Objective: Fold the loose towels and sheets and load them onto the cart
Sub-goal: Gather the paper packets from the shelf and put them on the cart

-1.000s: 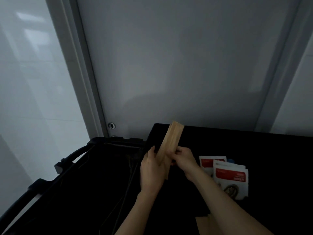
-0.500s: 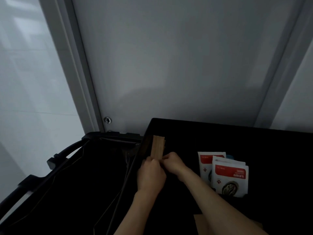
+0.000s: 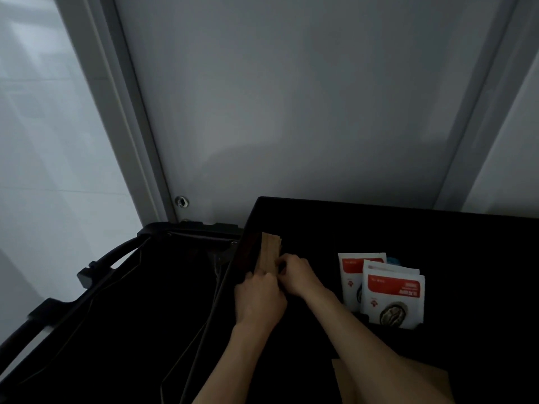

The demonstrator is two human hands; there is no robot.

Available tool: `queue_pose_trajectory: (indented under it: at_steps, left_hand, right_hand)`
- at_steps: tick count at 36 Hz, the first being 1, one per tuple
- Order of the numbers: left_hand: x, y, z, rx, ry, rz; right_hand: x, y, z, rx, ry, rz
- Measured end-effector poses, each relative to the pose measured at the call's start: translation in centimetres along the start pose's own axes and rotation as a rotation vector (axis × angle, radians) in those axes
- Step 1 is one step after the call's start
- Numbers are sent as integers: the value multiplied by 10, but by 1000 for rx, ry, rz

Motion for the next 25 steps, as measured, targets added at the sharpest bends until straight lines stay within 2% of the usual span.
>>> queue_pose_trajectory:
  at_steps: [7,12,15,19,23,25]
  left_hand:
    - [2,-3,-6,96,-8,-163]
    - [-3,-11,-10,250,-75,-554]
    - [-1,-19,-19,263,-82,-728]
    - [10,-27,-35,288,-115,-721]
    - [28,-35,-63,275,-52,-579]
    - [36,-35,-80,263,-60,-589]
  right_hand:
    - [-9,-8,-4,191,-67,7]
    - [-15,-19,-24,260,-130,172]
    - [-13,-25,-37,239,-136,252]
    - [-7,-35,-57,216,-135,340]
    - [-4,-42,-77,151,-167,400]
    - [-5,-44,-89,117,-191,423]
Point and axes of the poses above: each hand's wrist, its own z-axis towards the middle knuckle, its own y-axis out of the palm, x = y × z, the point moved 1 cm from there along z, towards the middle knuckle, and after that the axes turned 6 degrees about y, right-handed, at the moved point
